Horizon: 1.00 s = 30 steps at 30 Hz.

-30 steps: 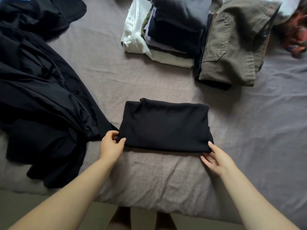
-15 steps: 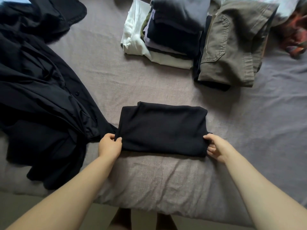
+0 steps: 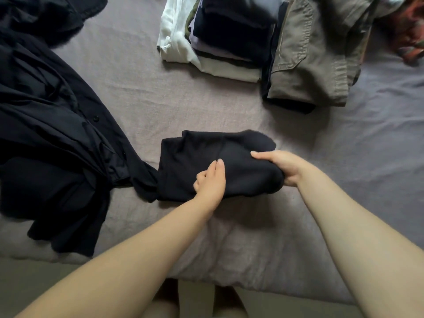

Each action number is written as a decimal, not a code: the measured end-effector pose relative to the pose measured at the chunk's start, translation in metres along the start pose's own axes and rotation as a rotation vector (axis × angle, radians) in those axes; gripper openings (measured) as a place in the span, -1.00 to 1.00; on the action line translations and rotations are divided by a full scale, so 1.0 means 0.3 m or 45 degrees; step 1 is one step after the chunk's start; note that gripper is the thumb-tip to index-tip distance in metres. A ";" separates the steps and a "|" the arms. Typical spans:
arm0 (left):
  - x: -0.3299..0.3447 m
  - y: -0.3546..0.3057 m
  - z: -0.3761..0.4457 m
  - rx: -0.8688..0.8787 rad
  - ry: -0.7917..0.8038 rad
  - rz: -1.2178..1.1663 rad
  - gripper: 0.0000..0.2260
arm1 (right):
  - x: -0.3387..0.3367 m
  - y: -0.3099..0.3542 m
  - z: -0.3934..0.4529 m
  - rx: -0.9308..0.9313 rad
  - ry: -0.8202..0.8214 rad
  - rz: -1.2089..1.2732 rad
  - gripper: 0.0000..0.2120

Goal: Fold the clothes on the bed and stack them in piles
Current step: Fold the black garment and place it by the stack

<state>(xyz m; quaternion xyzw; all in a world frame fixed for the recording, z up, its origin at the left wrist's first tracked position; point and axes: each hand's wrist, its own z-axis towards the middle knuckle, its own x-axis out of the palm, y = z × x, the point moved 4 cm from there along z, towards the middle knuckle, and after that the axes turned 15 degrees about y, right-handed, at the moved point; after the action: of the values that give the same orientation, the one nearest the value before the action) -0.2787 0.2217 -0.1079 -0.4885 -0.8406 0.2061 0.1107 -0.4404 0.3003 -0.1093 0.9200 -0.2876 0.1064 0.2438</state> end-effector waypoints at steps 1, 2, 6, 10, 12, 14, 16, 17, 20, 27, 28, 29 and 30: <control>0.022 -0.022 -0.012 0.027 0.062 -0.269 -0.46 | 0.021 0.052 -0.040 -0.112 0.050 -0.029 -0.65; 0.044 -0.048 -0.023 0.069 0.167 -0.533 -0.46 | 0.050 0.109 -0.091 -0.221 0.085 -0.083 -0.74; 0.057 -0.172 -0.079 0.274 0.581 -1.131 -0.34 | 0.220 0.292 -0.305 -0.485 0.031 -0.859 -0.88; 0.012 -0.176 -0.127 0.368 0.804 -1.449 -0.34 | 0.391 0.245 -0.387 -0.450 -0.115 -1.702 -0.72; -0.015 -0.096 -0.121 0.320 0.766 -1.463 -0.28 | 0.433 0.154 -0.358 -0.472 -0.158 -1.902 -0.54; -0.043 0.024 -0.097 0.199 0.650 -1.461 -0.29 | 0.440 0.031 -0.279 -0.430 -0.163 -2.051 -0.45; -0.065 0.152 -0.083 0.035 0.549 -1.432 -0.28 | 0.446 -0.112 -0.190 -0.325 -0.120 -2.143 -0.40; -0.070 0.208 -0.084 -0.024 0.533 -1.379 -0.29 | 0.454 -0.185 -0.154 -0.255 -0.068 -2.181 -0.38; -0.077 0.310 -0.095 -0.091 0.427 -0.986 -0.40 | 0.492 -0.365 -0.111 -0.050 0.156 -2.258 -0.40; -0.118 0.309 -0.101 -0.031 -0.055 0.030 -0.40 | 0.527 -0.421 -0.180 -0.013 0.503 -2.246 -0.47; -0.121 0.302 -0.090 -0.034 -0.063 0.132 -0.40 | 0.522 -0.383 -0.189 -0.036 0.522 -2.212 -0.47; -0.125 0.293 -0.077 -0.041 -0.068 0.208 -0.42 | 0.512 -0.333 -0.194 -0.067 0.508 -2.184 -0.47; -0.137 0.293 -0.054 -0.052 -0.076 0.265 -0.45 | 0.498 -0.275 -0.191 -0.109 0.460 -2.171 -0.46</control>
<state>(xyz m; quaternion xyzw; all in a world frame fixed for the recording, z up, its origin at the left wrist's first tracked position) -0.1838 0.2285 -0.1327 -0.5690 -0.7922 0.2138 0.0538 -0.2745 0.3174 -0.0418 0.7807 0.5383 0.0208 0.3167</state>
